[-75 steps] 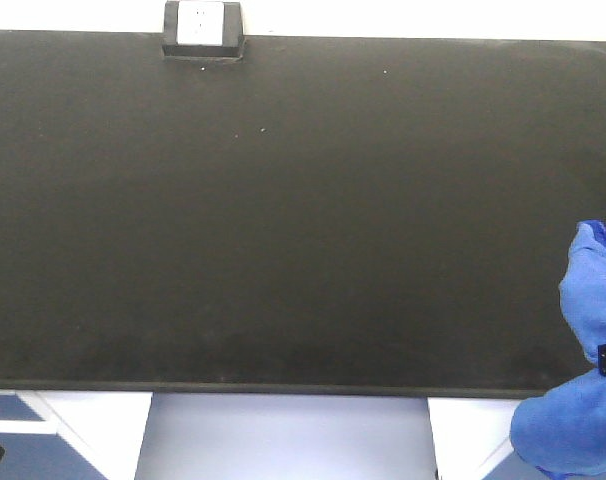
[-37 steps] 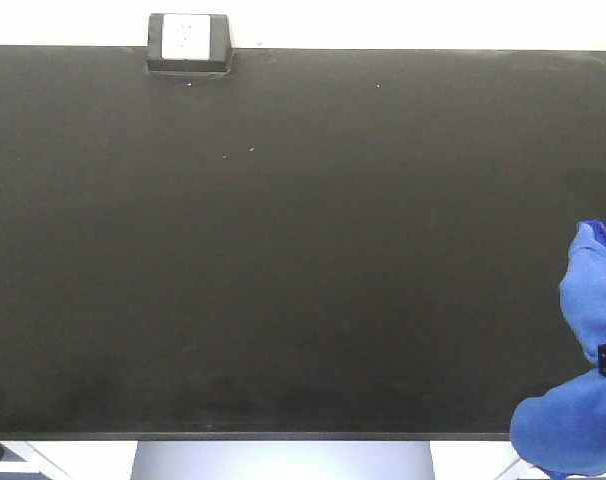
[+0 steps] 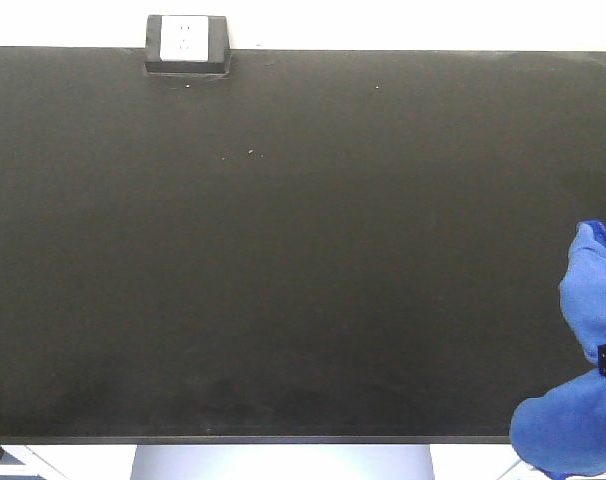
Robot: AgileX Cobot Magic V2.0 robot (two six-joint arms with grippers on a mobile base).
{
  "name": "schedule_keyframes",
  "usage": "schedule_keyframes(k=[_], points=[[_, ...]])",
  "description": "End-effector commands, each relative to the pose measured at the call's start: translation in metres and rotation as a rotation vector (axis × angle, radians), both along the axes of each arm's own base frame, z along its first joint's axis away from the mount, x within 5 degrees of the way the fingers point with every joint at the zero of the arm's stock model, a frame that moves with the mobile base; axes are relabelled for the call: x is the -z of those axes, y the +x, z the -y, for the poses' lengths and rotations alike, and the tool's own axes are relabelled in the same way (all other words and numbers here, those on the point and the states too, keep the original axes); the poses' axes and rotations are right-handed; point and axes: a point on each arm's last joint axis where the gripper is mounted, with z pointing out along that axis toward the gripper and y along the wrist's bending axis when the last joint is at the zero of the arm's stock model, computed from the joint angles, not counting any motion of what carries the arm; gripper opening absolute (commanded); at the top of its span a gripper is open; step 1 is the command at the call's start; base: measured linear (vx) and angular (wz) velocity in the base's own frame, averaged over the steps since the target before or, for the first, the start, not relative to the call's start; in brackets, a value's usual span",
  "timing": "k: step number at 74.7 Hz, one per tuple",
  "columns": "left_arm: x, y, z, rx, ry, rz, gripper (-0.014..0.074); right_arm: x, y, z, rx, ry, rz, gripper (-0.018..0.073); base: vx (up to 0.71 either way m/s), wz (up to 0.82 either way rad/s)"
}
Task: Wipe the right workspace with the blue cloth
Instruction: 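Drive the base to the second black counter, cloth held aloft, then lower the held cloth onto the counter surface with the right gripper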
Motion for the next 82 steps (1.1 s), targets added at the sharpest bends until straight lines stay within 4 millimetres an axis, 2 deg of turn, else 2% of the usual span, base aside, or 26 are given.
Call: schedule_keyframes(k=[1,7,20,28,35,40,49,58,69,82], points=[[-0.016,0.000,0.000,-0.003,-0.026,0.103,-0.0006,-0.011,0.005,-0.001,0.009,0.019,0.077,-0.0001,0.00,0.00],[-0.016,0.000,0.000,-0.003,-0.026,0.103,-0.0006,-0.013,0.006,-0.002,0.012,0.038,0.098,-0.0001,0.00,0.00],[-0.016,0.000,0.000,-0.003,-0.026,0.103,-0.0006,-0.027,0.021,-0.001,0.067,0.097,0.278,-0.0001,0.00,0.00],[-0.016,0.000,0.000,-0.003,-0.026,0.103,-0.0006,-0.033,0.046,0.001,0.124,0.133,0.366,-0.0001,0.00,0.00],[-0.016,0.000,0.000,-0.003,-0.026,0.103,-0.0006,-0.028,0.077,0.005,0.158,0.117,0.387,-0.0001,0.00,0.00],[-0.016,0.000,0.000,-0.003,-0.026,0.103,-0.0006,-0.021,0.100,0.007,0.165,0.077,0.387,-0.0001,0.00,0.00],[-0.016,0.000,0.000,-0.003,-0.026,0.103,-0.0006,0.006,0.142,0.011,0.143,-0.033,0.341,-0.0001,0.00,0.00],[-0.016,0.000,0.000,-0.003,-0.026,0.103,-0.0006,0.034,0.170,0.013,0.102,-0.119,0.270,-0.0001,0.00,0.00],[-0.016,0.000,0.000,-0.003,-0.026,0.103,-0.0006,0.066,0.189,0.014,0.065,-0.162,0.156,-0.0001,0.00,0.00],[-0.016,0.000,0.000,-0.003,-0.026,0.103,-0.0006,0.092,0.196,0.011,0.059,-0.127,0.023,-0.0001,0.00,0.00]])
